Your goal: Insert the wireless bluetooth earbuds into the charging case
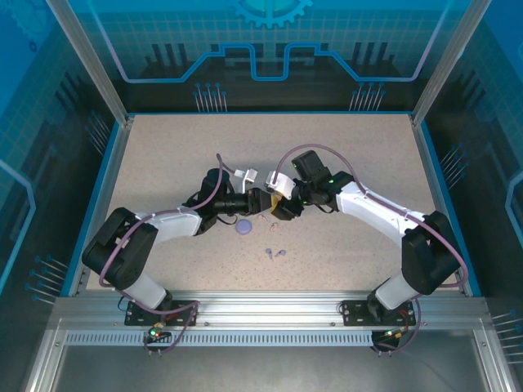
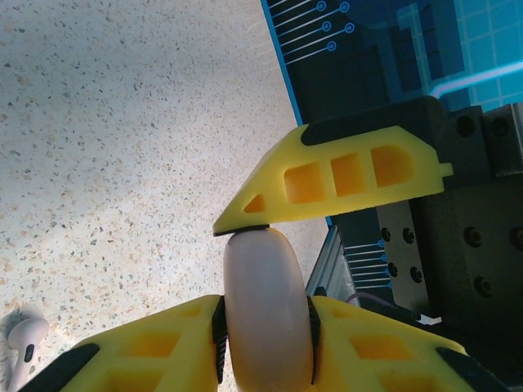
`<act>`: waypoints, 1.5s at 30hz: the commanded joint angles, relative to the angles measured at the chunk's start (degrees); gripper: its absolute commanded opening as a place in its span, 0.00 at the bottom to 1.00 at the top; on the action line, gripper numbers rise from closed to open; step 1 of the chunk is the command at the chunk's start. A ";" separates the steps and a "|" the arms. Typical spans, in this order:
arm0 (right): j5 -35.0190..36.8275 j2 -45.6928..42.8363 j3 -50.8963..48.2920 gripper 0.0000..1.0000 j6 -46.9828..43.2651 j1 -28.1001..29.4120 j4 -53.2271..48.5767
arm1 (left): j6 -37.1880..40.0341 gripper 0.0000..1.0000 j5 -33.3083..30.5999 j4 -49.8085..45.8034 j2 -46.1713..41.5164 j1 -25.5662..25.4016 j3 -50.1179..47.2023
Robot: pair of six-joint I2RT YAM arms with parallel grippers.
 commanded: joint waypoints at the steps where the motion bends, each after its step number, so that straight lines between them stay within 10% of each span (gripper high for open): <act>1: -1.47 -0.62 2.27 0.56 0.17 0.05 0.11 | 2.87 0.32 2.37 -0.88 -1.77 -0.98 1.02; 15: -16.48 -20.42 -9.55 0.92 8.92 -9.51 7.46 | 13.21 0.25 -7.62 -3.09 -14.10 -1.06 -2.40; 32: -46.24 -24.30 -3.49 0.84 10.57 -11.27 5.52 | 29.58 0.19 -5.75 9.85 -32.30 -1.14 -5.76; 45: -45.92 -11.14 14.39 0.74 2.82 -6.76 -6.47 | 34.33 0.15 -1.80 12.32 -32.79 -2.24 -5.02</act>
